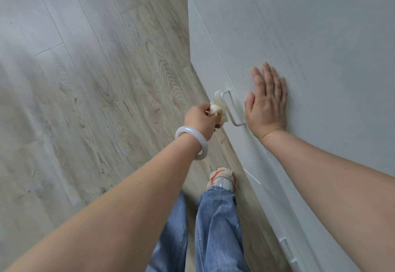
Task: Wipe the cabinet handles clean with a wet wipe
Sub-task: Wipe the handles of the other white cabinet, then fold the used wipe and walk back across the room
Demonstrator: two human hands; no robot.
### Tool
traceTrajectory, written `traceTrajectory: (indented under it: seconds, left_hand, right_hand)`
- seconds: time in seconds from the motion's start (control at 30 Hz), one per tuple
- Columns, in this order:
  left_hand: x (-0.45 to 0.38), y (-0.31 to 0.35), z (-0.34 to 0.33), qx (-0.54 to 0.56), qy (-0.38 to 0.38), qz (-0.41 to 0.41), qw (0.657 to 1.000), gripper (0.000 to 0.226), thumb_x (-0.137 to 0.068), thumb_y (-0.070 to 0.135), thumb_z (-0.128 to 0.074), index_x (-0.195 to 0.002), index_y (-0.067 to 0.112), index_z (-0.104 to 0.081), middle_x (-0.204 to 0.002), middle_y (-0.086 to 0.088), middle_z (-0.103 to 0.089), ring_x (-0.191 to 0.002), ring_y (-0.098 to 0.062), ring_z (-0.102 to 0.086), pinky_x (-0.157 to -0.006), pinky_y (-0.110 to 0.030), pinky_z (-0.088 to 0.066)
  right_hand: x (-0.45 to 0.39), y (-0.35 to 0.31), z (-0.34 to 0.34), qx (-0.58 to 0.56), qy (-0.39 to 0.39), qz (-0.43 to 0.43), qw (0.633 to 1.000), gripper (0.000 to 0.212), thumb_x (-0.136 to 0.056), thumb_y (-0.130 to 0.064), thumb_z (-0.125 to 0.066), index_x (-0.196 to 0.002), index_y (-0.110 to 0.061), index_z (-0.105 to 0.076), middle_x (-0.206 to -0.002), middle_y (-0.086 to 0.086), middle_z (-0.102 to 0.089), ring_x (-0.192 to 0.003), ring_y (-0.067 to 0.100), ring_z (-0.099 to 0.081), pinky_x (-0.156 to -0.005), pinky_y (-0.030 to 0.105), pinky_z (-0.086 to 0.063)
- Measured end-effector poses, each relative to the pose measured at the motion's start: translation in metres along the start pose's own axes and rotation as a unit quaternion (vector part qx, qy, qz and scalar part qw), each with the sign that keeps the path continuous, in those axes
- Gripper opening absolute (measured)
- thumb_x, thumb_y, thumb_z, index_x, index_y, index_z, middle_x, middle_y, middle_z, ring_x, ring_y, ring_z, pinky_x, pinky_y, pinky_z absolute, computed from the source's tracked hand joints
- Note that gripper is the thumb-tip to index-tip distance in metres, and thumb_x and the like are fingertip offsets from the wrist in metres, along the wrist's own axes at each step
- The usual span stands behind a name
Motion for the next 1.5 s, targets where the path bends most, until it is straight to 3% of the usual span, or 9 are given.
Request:
traceTrajectory:
  seconds: [0.2, 0.27, 0.37, 0.53, 0.7, 0.87, 0.97, 1.1, 1.5]
  left_hand:
    - [0.056, 0.036, 0.027, -0.082, -0.006, -0.028, 0.996, 0.012, -0.095, 0.012, -0.056, -0.1, 0.006, -0.065, -0.088, -0.011, -0.072, -0.083, -0.025, -0.073, -0.078, -0.049, -0.059]
    - [0.076, 0.046, 0.029, -0.104, -0.009, -0.03, 0.994, 0.012, -0.095, 0.014, -0.057, -0.097, 0.006, -0.064, -0.086, -0.01, -0.072, -0.082, -0.025, -0.073, -0.079, -0.049, -0.058]
    - [0.115, 0.075, 0.028, -0.131, -0.014, -0.064, 0.989, 0.011, -0.093, 0.015, -0.058, -0.093, 0.006, -0.064, -0.083, -0.008, -0.072, -0.081, -0.025, -0.072, -0.079, -0.05, -0.057]
    - [0.187, 0.141, 0.02, -0.198, -0.023, -0.128, 0.972, 0.013, -0.093, 0.017, -0.059, -0.08, 0.018, -0.058, -0.081, -0.004, -0.07, -0.071, -0.018, -0.067, -0.074, -0.036, -0.058]
    - [0.249, 0.222, 0.006, -0.264, -0.039, -0.214, 0.94, 0.023, -0.093, 0.015, -0.057, -0.07, 0.016, -0.052, -0.076, -0.004, -0.065, -0.062, -0.013, -0.052, -0.052, -0.02, -0.037]
    - [0.308, 0.289, -0.005, -0.3, -0.041, -0.311, 0.901, 0.026, -0.092, 0.014, -0.052, -0.067, 0.016, -0.051, -0.076, -0.005, -0.065, -0.068, -0.023, -0.058, -0.058, -0.029, -0.043]
    - [0.34, 0.306, -0.013, -0.337, -0.055, -0.359, 0.868, 0.028, -0.093, 0.014, -0.05, -0.065, 0.017, -0.049, -0.077, -0.009, -0.064, -0.075, -0.031, -0.063, -0.063, -0.035, -0.047]
    - [0.378, 0.296, -0.025, -0.389, -0.087, -0.417, 0.817, 0.039, -0.093, 0.016, -0.053, -0.058, 0.022, -0.037, -0.061, 0.005, -0.045, -0.065, -0.023, -0.043, -0.054, -0.03, -0.03]
    - [0.508, 0.183, -0.075, -0.473, -0.275, -0.489, 0.68, 0.032, -0.094, 0.022, -0.054, -0.062, 0.023, -0.047, -0.061, 0.006, -0.052, -0.052, -0.011, -0.044, -0.045, -0.018, -0.03]
  right_hand:
    - [0.005, -0.005, 0.028, -0.112, -0.197, -0.07, 0.972, 0.046, -0.093, -0.013, -0.047, -0.139, -0.009, -0.046, -0.155, 0.013, -0.028, -0.144, 0.027, -0.025, -0.117, 0.035, -0.015]
    - [0.02, -0.006, 0.043, -0.146, -0.268, -0.119, 0.945, 0.02, -0.095, -0.016, -0.044, -0.095, -0.012, -0.064, -0.122, 0.017, -0.055, -0.119, 0.033, -0.049, -0.094, 0.036, -0.038]
    - [0.036, -0.002, 0.093, -0.187, -0.302, -0.174, 0.918, 0.039, -0.098, -0.021, -0.041, -0.06, -0.018, -0.037, -0.078, 0.008, -0.05, -0.08, 0.026, -0.049, -0.064, 0.031, -0.029]
    - [0.039, 0.005, 0.211, -0.227, -0.28, -0.165, 0.918, 0.038, -0.1, -0.025, -0.04, -0.065, -0.012, -0.035, -0.065, 0.002, -0.041, -0.07, 0.023, -0.04, -0.059, 0.035, -0.026]
    - [0.044, 0.029, 0.318, -0.264, -0.221, -0.183, 0.921, 0.036, -0.102, -0.034, -0.039, -0.073, -0.012, -0.041, -0.071, 0.002, -0.044, -0.066, 0.019, -0.039, -0.056, 0.031, -0.03]
    - [0.063, 0.048, 0.406, -0.274, -0.119, -0.226, 0.927, 0.037, -0.101, -0.037, -0.04, -0.071, -0.015, -0.042, -0.069, -0.003, -0.046, -0.063, 0.015, -0.042, -0.057, 0.028, -0.033]
    - [0.087, 0.049, 0.442, -0.272, -0.07, -0.248, 0.927, 0.034, -0.101, -0.038, -0.041, -0.086, -0.012, -0.057, -0.086, 0.001, -0.06, -0.083, 0.02, -0.056, -0.071, 0.03, -0.041]
    - [0.141, 0.035, 0.467, -0.286, -0.006, -0.298, 0.911, 0.034, -0.1, -0.039, -0.043, -0.105, -0.011, -0.062, -0.101, 0.002, -0.065, -0.097, 0.021, -0.06, -0.084, 0.031, -0.047]
    - [0.365, -0.027, 0.475, -0.361, 0.157, -0.471, 0.789, 0.034, -0.099, -0.042, -0.043, -0.118, -0.02, -0.061, -0.115, -0.002, -0.063, -0.104, 0.013, -0.059, -0.079, 0.022, -0.041]
Point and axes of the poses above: each hand's wrist, its own x-axis away from the middle knuckle, its own z-axis out of the back of the hand, y = z × x, the point moved 5 cm from there along -x, towards the middle knuckle
